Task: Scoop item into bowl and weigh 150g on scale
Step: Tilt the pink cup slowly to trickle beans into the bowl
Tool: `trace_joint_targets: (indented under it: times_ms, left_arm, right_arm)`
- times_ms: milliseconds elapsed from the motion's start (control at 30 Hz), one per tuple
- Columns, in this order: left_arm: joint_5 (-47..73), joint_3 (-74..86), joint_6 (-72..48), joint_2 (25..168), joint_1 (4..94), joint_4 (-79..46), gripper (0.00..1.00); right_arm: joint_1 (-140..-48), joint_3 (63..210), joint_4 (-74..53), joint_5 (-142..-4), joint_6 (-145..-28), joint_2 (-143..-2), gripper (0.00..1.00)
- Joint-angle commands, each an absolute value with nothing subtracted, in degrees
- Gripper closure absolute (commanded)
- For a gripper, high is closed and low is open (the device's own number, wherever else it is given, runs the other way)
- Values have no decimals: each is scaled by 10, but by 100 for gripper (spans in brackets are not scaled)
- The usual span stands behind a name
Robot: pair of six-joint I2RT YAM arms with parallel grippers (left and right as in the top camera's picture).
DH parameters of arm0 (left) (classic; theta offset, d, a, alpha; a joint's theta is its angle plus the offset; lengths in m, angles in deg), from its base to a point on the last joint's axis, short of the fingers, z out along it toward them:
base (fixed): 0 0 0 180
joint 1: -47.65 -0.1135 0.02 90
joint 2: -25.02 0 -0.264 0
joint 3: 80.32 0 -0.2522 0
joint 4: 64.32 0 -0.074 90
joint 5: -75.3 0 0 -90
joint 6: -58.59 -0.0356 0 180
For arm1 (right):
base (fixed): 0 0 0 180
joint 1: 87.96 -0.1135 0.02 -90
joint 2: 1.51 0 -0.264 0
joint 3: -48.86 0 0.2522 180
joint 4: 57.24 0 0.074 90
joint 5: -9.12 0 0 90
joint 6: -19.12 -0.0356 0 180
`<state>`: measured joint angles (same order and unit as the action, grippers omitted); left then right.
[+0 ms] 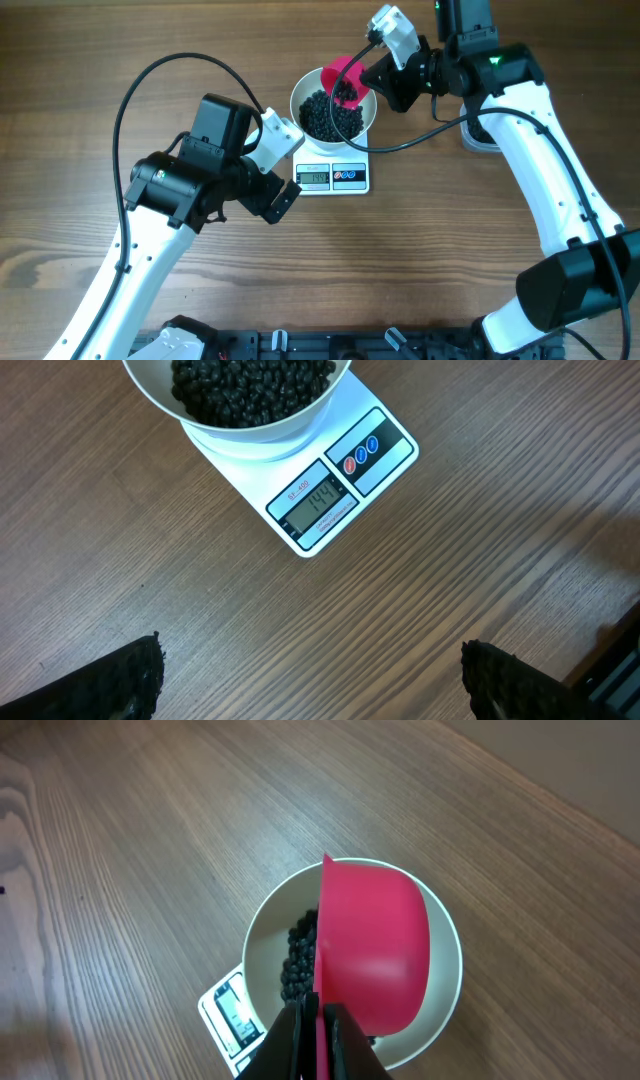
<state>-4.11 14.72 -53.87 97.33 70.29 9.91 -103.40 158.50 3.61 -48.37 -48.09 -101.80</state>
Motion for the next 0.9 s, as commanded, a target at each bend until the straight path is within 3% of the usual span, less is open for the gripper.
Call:
trace_joint_targets:
  times_ms: [0, 33, 133, 267, 367, 867]
  left_arm:
    - [-34, 151, -550, 970, 699, 99, 0]
    - [-34, 151, -550, 970, 699, 99, 0]
    - [-34, 151, -550, 970, 699, 99, 0]
    - [-34, 151, -550, 970, 699, 99, 0]
    - [-34, 151, -550, 970, 699, 99, 0]
    - [-34, 151, -550, 970, 699, 99, 0]
  right_arm:
    - [-1038, 1595, 41, -454, -473, -1013, 96]
    - [-1042, 1595, 52, -440, -442, -1013, 96]
    - [-1045, 1595, 30, -574, -474, -1015, 96]
    - [-1052, 1595, 52, -476, -370, -1015, 96]
    - [-1054, 1595, 26, -564, -434, -1019, 96]
    - [-1054, 1595, 0, -538, -469, -1019, 96]
